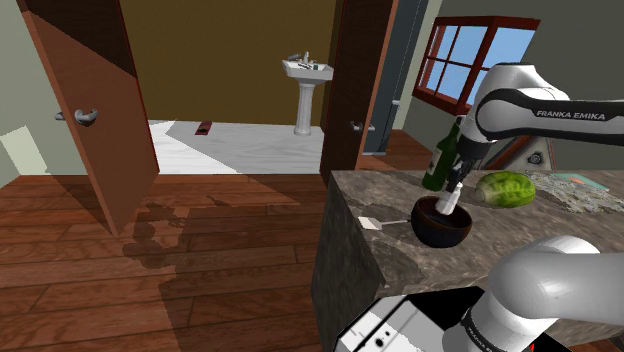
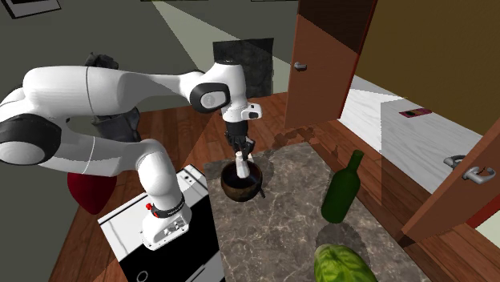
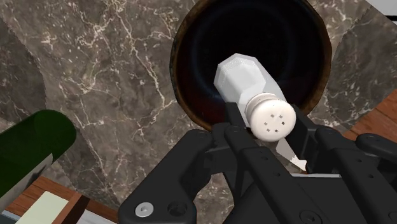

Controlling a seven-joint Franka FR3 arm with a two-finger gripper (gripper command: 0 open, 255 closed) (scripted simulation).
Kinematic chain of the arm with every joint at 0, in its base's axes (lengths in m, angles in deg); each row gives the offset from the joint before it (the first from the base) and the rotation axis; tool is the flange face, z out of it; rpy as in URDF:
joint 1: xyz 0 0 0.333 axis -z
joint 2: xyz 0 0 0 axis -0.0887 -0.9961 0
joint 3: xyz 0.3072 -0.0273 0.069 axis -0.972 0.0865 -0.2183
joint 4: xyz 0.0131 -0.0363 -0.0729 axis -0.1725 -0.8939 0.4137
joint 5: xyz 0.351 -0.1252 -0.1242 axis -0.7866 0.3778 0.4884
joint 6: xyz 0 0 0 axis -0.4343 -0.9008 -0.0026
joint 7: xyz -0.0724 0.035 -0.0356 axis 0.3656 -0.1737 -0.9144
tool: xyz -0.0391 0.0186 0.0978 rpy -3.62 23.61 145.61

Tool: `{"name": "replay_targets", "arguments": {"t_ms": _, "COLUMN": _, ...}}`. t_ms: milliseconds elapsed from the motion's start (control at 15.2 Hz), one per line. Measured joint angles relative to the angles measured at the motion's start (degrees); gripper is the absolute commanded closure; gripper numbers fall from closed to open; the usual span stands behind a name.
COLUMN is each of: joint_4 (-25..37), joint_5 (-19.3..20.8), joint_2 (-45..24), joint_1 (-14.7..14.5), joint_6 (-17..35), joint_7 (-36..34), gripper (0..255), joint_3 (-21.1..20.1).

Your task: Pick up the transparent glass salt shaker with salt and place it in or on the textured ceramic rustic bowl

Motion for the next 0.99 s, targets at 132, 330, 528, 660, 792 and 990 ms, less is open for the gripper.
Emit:
{"name": "replay_targets", "arguments": {"t_ms": 132, "joint_4": -0.01, "joint_5": 0.0, "joint_2": 0.0, "joint_1": 0.0, "joint_6": 0.01, "joint_7": 0.0, "gripper": 0, "joint_3": 0.0}}
{"name": "replay_targets", "arguments": {"t_ms": 330, "joint_4": -0.01, "joint_5": 0.01, "joint_2": 0.0, "joint_1": 0.0, "joint_6": 0.02, "joint_7": 0.0, "gripper": 0, "joint_3": 0.01}}
{"name": "replay_targets", "arguments": {"t_ms": 528, "joint_4": -0.01, "joint_5": 0.01, "joint_2": 0.0, "joint_1": 0.0, "joint_6": 0.02, "joint_7": 0.0, "gripper": 0, "joint_3": 0.01}}
{"name": "replay_targets", "arguments": {"t_ms": 660, "joint_4": 2.11, "joint_5": -0.64, "joint_2": 0.27, "joint_1": -0.3, "joint_6": -2.34, "joint_7": -0.03, "gripper": 0, "joint_3": -0.71}}
{"name": "replay_targets", "arguments": {"t_ms": 792, "joint_4": 5.44, "joint_5": -1.45, "joint_2": 0.19, "joint_1": -0.66, "joint_6": -5.61, "joint_7": 0.03, "gripper": 0, "joint_3": -1.55}}
{"name": "replay_targets", "arguments": {"t_ms": 990, "joint_4": 6.81, "joint_5": -1.63, "joint_2": 0.28, "joint_1": -0.69, "joint_6": -7.09, "joint_7": 0.28, "gripper": 0, "joint_3": -1.72}}
